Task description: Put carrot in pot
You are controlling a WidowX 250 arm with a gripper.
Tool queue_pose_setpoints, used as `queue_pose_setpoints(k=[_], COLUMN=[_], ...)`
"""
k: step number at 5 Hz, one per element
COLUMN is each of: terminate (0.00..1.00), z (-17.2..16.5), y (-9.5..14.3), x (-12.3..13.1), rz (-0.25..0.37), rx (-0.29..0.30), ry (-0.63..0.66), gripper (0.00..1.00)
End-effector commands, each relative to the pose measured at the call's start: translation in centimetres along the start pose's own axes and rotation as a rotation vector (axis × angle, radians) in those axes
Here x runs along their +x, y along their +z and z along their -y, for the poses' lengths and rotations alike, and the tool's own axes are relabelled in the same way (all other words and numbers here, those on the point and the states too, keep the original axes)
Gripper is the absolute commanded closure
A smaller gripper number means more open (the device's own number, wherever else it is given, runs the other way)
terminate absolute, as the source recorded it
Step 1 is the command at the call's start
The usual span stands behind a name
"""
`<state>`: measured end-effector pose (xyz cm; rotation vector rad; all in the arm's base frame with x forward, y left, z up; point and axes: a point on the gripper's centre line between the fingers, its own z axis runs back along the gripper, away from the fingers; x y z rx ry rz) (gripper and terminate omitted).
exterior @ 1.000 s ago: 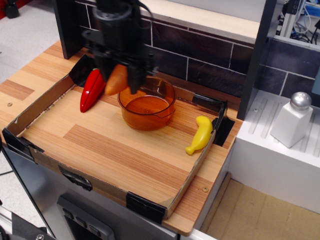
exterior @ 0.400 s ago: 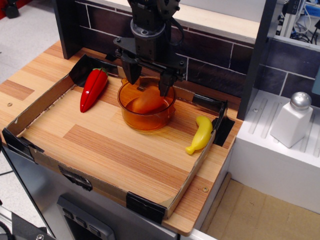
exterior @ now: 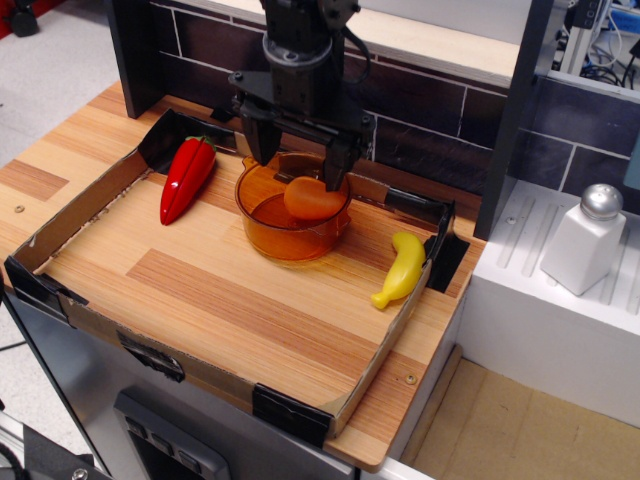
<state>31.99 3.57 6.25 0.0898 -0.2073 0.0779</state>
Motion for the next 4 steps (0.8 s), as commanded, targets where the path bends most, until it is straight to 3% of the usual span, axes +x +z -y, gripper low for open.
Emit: queue_pose_setpoints(k=[1,3,4], terminate=[0.00,0.00,1.00], z=[-2.41,-2.41,-2.41], y=[9.58,9.58,9.58], x=[1.01,1.01,1.01], rz=[0.141,0.141,0.141], rx=[-0.002,-0.002,-0.002], ry=[0.055,0.055,0.055], gripper=[0.00,0.00,0.00])
